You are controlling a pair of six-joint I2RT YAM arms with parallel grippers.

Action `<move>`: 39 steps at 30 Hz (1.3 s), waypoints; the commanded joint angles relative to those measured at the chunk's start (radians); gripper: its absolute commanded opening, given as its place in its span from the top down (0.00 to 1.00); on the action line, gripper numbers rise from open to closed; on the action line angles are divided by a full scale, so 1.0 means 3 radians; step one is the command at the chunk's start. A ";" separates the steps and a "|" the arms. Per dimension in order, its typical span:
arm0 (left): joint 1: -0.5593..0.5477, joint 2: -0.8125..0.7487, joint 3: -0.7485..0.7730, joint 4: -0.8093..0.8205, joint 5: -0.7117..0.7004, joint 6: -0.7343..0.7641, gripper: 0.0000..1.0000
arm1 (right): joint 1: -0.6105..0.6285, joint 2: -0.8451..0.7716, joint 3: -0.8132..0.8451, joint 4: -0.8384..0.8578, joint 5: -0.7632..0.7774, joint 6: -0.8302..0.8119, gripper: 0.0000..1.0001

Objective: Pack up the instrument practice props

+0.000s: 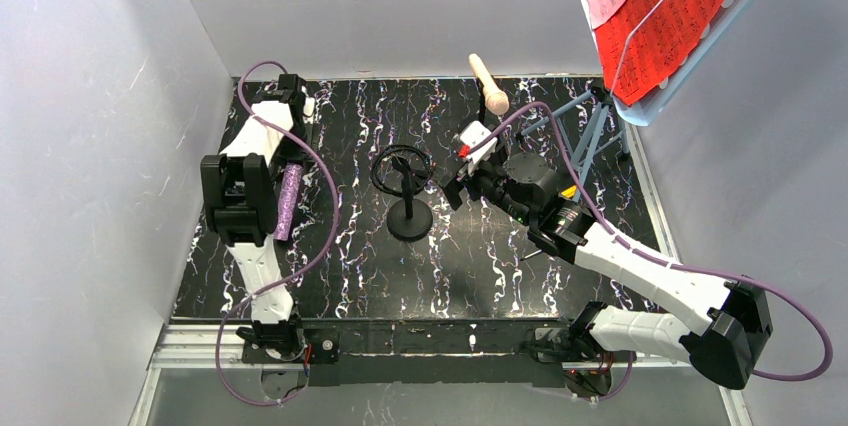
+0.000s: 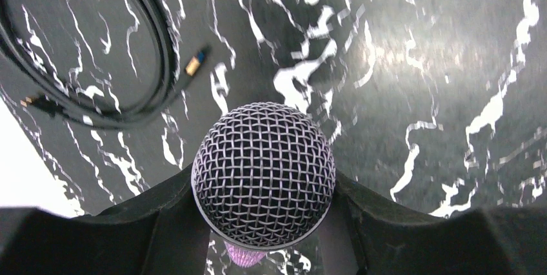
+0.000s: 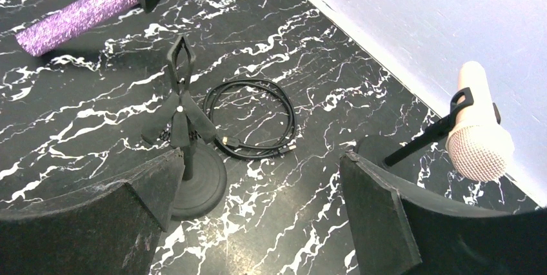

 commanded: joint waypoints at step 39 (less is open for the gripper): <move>0.0291 0.0652 0.0541 0.0652 0.0173 -0.0015 0.36 | 0.0002 0.0020 0.0384 -0.0484 -0.0020 0.0061 0.01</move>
